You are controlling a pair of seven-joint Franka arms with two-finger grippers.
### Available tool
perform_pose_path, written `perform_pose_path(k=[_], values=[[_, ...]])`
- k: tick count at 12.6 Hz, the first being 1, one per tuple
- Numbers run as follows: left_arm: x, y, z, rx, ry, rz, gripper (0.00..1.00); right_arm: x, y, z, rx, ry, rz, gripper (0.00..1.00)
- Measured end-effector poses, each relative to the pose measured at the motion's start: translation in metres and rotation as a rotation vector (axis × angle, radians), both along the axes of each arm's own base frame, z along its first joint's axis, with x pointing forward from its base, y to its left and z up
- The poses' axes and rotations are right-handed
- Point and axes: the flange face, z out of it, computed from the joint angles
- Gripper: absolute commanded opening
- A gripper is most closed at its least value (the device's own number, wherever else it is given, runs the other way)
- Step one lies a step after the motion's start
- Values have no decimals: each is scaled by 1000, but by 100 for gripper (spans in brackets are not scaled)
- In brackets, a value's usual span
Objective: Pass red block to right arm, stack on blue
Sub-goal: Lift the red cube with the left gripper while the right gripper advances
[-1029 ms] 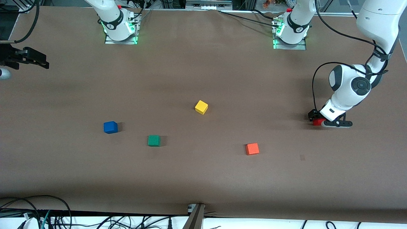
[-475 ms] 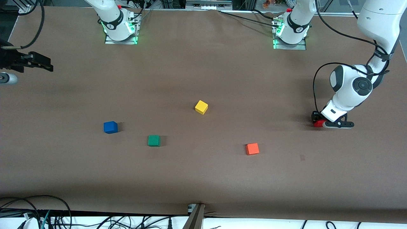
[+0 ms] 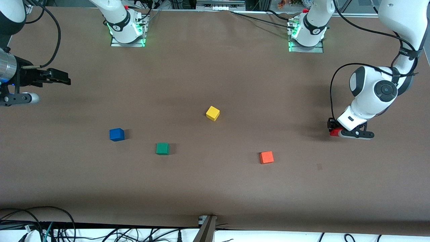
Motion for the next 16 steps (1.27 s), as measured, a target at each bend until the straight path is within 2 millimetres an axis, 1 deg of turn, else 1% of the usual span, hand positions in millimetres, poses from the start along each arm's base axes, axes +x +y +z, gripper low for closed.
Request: perform_pose_path(k=[2,3,5,7,8,10,11,13,15,16], values=[[8,-5,15,-52,41,35,15,6,0,-13,28,17,-1,100],[12,-6,21,-90,59,45,16,8,4,-17,67,24,-5,100],[19,-8,35,-215,86,44,16,12,20,-28,189,44,-13,100],[22,-20,42,-375,87,8,15,20,33,-48,289,83,-26,100],[22,-30,43,-463,72,-7,15,24,39,-61,332,106,-35,100],[23,-56,39,-625,38,-45,14,33,49,-83,436,147,-60,100],[22,-75,34,-698,25,-66,11,37,54,-92,505,164,-79,100],[22,-111,28,-821,-2,-118,12,46,63,-109,657,198,-126,100],[28,-138,32,-890,-68,-240,6,57,70,-135,796,232,-190,100],[31,-152,37,-907,-98,-311,6,61,73,-149,853,243,-224,100]])
